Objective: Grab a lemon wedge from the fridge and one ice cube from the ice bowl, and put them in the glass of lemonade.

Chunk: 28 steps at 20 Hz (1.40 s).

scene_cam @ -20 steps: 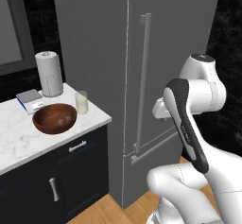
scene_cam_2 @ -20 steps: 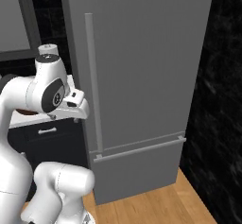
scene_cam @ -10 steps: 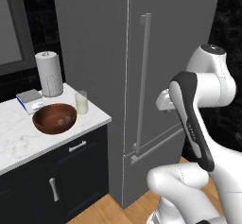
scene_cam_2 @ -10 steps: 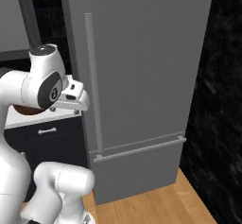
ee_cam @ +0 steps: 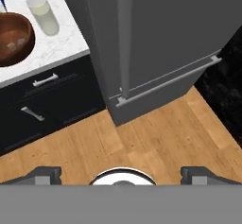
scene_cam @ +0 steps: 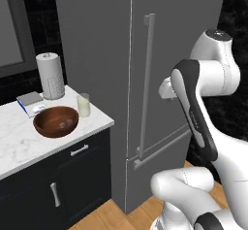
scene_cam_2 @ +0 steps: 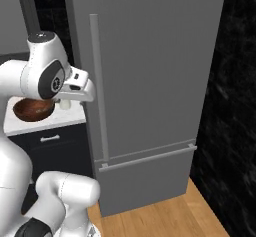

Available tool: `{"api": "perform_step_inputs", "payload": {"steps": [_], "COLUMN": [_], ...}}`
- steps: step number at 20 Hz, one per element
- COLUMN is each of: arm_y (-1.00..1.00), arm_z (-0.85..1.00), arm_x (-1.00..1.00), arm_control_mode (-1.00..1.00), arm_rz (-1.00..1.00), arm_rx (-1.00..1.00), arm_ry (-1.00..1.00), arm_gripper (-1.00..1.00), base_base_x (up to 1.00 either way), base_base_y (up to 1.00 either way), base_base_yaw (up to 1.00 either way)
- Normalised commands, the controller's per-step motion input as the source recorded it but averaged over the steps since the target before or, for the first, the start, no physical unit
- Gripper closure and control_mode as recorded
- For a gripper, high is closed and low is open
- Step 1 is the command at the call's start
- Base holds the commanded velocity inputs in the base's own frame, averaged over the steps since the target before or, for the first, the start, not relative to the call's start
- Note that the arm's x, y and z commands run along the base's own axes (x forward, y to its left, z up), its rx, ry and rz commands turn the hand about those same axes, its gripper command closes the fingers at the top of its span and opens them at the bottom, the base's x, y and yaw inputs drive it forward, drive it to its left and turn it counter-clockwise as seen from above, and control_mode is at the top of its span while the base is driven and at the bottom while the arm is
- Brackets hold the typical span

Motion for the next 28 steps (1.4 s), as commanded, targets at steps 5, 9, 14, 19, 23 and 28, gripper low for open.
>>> {"api": "perform_step_inputs", "payload": {"steps": [5,9,14,19,23,28], "arm_y": [0.00,-0.56,-0.32,0.08,0.36,0.27], "arm_z": [-0.27,-0.14,0.00,0.05,-0.05,-0.30], "arm_x": [0.35,0.00,0.25,0.63,0.88,0.96], "arm_control_mode": [-1.00,-1.00,-1.00,-1.00,-1.00,-1.00], "arm_rz": [-0.07,-0.07,-0.06,-0.02,0.00,0.01], "arm_rx": [0.03,0.20,0.09,0.01,0.00,0.00], "arm_ry": [-0.21,-0.04,0.01,0.15,0.05,0.00], "arm_gripper": [-1.00,-1.00,-1.00,-1.00,-1.00,-1.00], "base_base_x": [0.00,0.00,0.00,0.00,0.00,0.00], "base_base_y": [0.00,0.00,0.00,0.00,0.00,0.00], "base_base_yaw": [0.00,0.00,0.00,0.00,0.00,0.00]}}
